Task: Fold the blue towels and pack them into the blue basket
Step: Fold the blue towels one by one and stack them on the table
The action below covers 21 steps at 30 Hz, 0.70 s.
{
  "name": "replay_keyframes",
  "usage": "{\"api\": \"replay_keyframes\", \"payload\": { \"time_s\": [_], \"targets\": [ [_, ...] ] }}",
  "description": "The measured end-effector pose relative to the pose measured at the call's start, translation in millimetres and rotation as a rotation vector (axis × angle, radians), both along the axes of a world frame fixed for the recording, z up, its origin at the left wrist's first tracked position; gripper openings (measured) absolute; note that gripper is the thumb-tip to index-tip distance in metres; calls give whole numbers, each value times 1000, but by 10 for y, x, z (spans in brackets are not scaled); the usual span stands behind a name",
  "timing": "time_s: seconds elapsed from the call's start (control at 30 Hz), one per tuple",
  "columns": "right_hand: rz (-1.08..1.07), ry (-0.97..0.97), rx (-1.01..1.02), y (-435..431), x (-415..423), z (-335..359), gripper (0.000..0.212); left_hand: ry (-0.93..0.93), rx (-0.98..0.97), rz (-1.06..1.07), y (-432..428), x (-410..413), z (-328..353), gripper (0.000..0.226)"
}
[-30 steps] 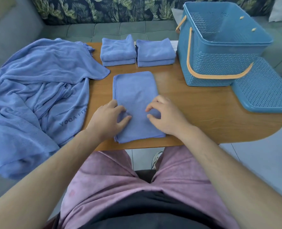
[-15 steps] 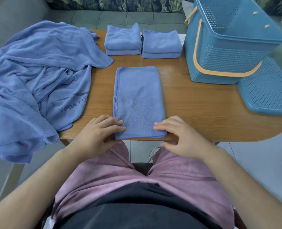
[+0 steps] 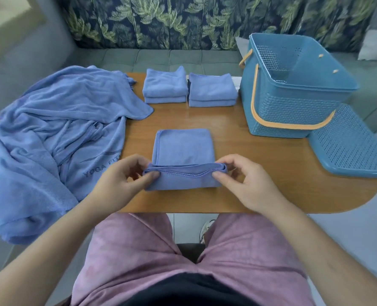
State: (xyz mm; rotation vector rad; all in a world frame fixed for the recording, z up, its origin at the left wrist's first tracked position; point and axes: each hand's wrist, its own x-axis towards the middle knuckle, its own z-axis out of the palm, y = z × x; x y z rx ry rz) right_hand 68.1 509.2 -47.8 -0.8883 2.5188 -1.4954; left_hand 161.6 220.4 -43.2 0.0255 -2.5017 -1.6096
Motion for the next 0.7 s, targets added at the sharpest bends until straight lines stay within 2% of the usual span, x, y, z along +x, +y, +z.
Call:
{"api": "replay_keyframes", "payload": {
  "time_s": [0.1, 0.2, 0.33, 0.43, 0.5, 0.57, 0.63, 0.7],
  "targets": [
    [-41, -112, -27, -205, -394, 79, 10, -76, 95, 50, -99, -391, 85, 19],
    [-93, -170, -19, -420, -766, 48, 8, -126, 56, 136, -236, -794, 23, 11],
    [-186, -198, 22, -617, -1104, -125, 6, -167, 22, 201, -330, -1242, -141, 13],
    [-256, -249, 135, -715, -1280, -292, 21, -224, -64, 279, -312, -1473, -300, 14],
    [-338, -131, 285, -751, -1289, -348, 40, -169, -268, 420, -255, -1481, -380, 29],
    [-351, 166, 350, -775, -1184, -357, 43, 31, -510, 448, -113, -1368, -428, 35],
    [-226, 400, 385, -846, -984, -346, 41, 155, -627, 283, 109, -1210, -452, 37],
    [-99, 431, 467, -923, -803, -433, 44, 151, -701, 112, 260, -1128, -582, 42]
  ]
}}
